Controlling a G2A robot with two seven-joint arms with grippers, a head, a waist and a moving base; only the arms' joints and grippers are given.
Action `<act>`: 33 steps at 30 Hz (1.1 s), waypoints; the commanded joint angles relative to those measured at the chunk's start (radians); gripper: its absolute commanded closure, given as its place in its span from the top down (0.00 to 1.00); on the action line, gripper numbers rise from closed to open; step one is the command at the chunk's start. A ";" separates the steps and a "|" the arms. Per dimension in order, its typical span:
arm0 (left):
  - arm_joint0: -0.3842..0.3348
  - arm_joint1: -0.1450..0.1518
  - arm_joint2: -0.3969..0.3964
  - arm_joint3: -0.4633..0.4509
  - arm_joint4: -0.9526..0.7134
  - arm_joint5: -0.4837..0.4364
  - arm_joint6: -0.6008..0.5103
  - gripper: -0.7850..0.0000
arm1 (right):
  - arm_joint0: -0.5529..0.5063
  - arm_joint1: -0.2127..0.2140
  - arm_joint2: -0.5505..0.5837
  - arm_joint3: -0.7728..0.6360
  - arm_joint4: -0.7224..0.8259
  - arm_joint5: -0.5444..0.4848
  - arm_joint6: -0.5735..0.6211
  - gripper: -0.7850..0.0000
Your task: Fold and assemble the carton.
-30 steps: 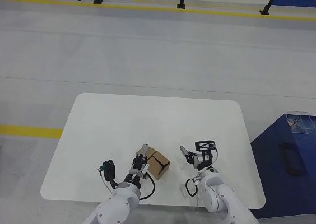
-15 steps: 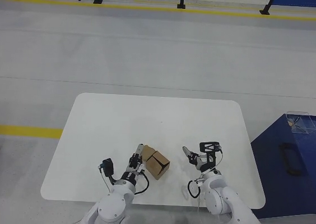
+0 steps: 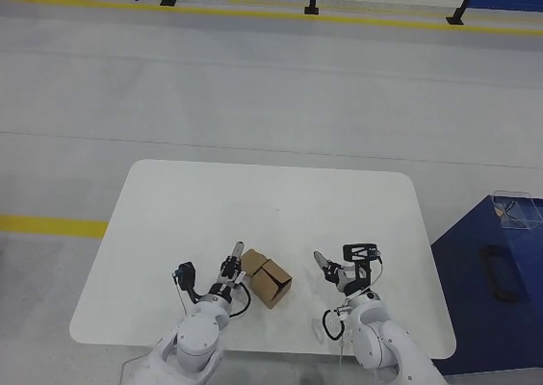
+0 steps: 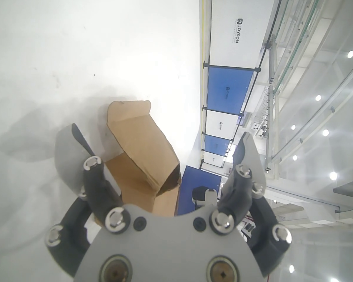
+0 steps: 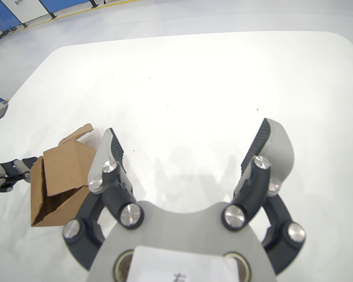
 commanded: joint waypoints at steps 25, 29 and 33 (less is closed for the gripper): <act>0.119 -0.034 -0.019 -0.159 0.076 -0.054 0.080 0.00 | -0.002 0.001 0.024 -0.022 -0.008 -0.007 -0.002 1.00; 0.214 -0.035 -0.036 -0.258 0.028 -0.108 0.116 0.00 | 0.010 0.004 0.053 -0.030 -0.013 -0.034 0.029 1.00; 0.261 -0.038 -0.030 -0.306 0.009 -0.152 0.125 0.00 | 0.027 0.008 0.083 -0.034 -0.003 -0.076 0.065 1.00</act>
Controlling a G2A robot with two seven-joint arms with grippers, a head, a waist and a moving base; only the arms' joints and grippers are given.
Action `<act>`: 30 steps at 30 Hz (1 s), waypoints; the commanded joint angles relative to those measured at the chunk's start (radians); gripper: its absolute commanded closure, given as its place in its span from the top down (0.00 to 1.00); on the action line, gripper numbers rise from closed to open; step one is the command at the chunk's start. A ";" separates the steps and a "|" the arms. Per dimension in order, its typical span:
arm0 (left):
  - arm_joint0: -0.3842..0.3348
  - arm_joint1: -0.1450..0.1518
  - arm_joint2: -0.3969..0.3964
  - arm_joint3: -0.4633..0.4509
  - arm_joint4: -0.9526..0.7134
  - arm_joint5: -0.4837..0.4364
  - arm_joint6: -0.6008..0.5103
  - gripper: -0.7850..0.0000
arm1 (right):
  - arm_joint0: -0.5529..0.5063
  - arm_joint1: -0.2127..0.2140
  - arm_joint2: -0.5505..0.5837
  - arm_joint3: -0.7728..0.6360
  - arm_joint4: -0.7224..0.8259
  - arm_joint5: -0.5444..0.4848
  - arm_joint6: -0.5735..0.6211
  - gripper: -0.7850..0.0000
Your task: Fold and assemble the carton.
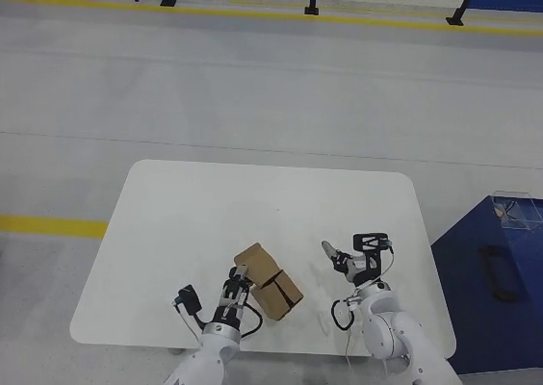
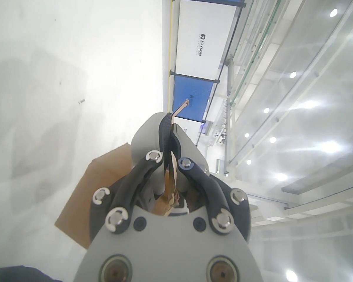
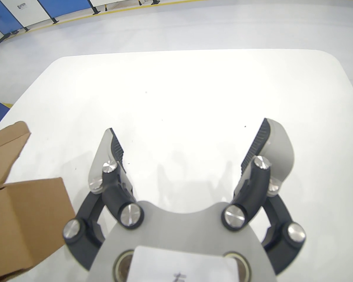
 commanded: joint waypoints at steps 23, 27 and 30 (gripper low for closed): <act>0.085 -0.066 0.151 -0.020 -0.092 -0.279 0.335 0.00 | -0.004 0.008 0.063 0.020 0.038 -0.085 0.031 1.00; 0.068 -0.104 0.218 0.066 -0.084 -0.405 0.484 0.00 | -0.010 0.013 0.096 0.022 0.069 -0.136 0.047 1.00; 0.019 -0.131 0.261 0.147 -0.108 -0.473 0.565 0.00 | -0.006 0.013 0.109 0.029 0.089 -0.150 0.058 1.00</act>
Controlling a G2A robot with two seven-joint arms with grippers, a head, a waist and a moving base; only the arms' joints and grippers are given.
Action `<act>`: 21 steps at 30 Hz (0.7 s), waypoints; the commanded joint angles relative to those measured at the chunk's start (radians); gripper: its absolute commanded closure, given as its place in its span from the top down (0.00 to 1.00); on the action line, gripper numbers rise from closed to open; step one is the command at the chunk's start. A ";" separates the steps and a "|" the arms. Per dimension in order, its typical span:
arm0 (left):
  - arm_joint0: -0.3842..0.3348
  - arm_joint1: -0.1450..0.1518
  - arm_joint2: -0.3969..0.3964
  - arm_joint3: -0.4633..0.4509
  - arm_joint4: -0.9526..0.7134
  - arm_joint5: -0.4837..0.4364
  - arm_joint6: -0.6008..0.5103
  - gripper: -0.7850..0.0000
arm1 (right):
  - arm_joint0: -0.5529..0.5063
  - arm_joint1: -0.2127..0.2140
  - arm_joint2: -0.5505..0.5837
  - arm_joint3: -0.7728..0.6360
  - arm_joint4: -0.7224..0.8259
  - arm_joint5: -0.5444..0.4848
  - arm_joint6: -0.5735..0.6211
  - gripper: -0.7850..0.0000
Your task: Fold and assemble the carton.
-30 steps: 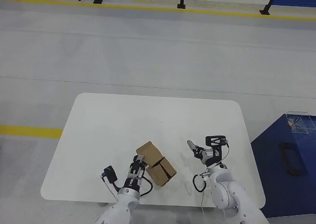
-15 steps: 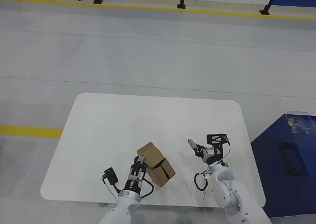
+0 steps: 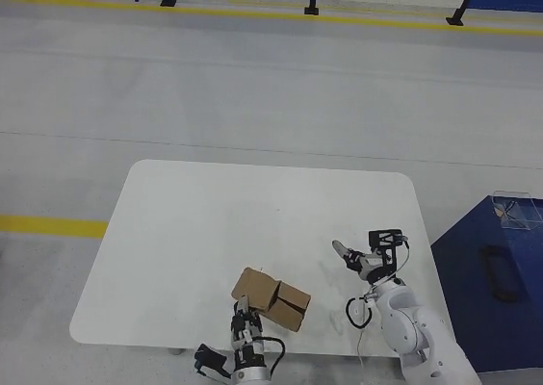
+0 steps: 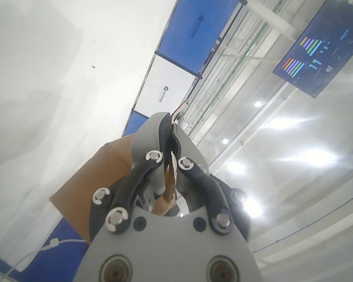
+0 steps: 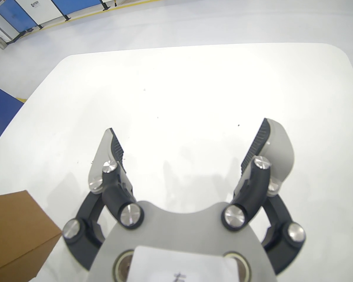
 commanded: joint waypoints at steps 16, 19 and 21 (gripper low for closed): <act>-0.203 -0.158 0.073 0.342 -0.052 -0.081 0.295 0.38 | 0.004 -0.001 0.004 0.018 0.002 -0.016 0.011 1.00; -0.212 -0.177 0.071 0.377 -0.068 -0.076 0.288 1.00 | 0.006 -0.002 0.003 0.020 0.002 -0.014 0.012 1.00; -0.212 -0.185 0.063 0.392 -0.055 -0.081 0.286 1.00 | 0.006 -0.003 0.001 0.023 0.009 -0.018 0.023 1.00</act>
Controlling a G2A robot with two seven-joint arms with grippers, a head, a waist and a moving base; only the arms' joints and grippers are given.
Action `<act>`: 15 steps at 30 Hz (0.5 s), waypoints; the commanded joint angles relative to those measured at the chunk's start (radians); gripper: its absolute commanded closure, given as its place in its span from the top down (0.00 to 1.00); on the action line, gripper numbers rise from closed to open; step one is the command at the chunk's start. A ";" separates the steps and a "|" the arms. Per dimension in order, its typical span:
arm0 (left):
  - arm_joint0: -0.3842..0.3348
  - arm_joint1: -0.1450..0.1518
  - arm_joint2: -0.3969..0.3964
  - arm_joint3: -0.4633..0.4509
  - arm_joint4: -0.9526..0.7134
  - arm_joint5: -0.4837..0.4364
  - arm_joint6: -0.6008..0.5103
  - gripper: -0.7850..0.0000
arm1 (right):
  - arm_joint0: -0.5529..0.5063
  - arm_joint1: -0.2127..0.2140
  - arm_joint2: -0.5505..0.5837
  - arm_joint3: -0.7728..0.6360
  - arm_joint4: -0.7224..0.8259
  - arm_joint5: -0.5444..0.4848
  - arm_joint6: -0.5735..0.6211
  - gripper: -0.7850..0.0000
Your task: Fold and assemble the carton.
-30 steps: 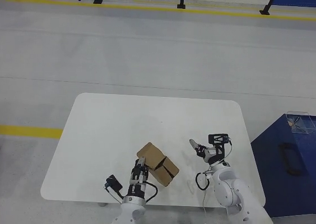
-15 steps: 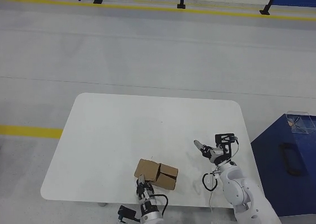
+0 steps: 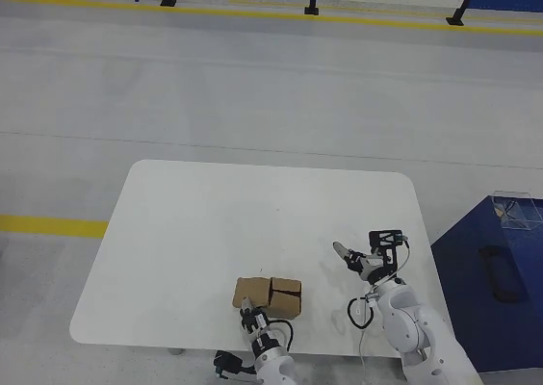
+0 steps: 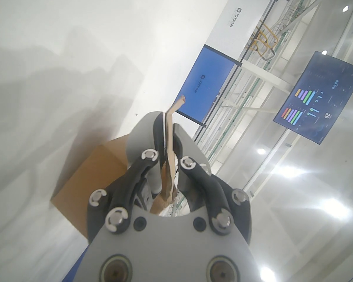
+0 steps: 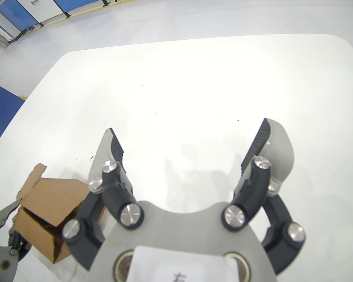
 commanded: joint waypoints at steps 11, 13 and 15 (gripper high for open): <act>0.169 0.062 -0.136 -0.133 0.341 0.024 -0.239 1.00 | -0.020 0.004 0.034 -0.027 0.038 -0.027 0.044 1.00; 0.184 0.072 -0.149 -0.149 0.381 0.016 -0.280 1.00 | -0.021 0.005 0.036 -0.028 0.037 -0.028 0.047 1.00; 0.184 0.072 -0.149 -0.149 0.381 0.016 -0.280 1.00 | -0.021 0.005 0.036 -0.028 0.037 -0.028 0.047 1.00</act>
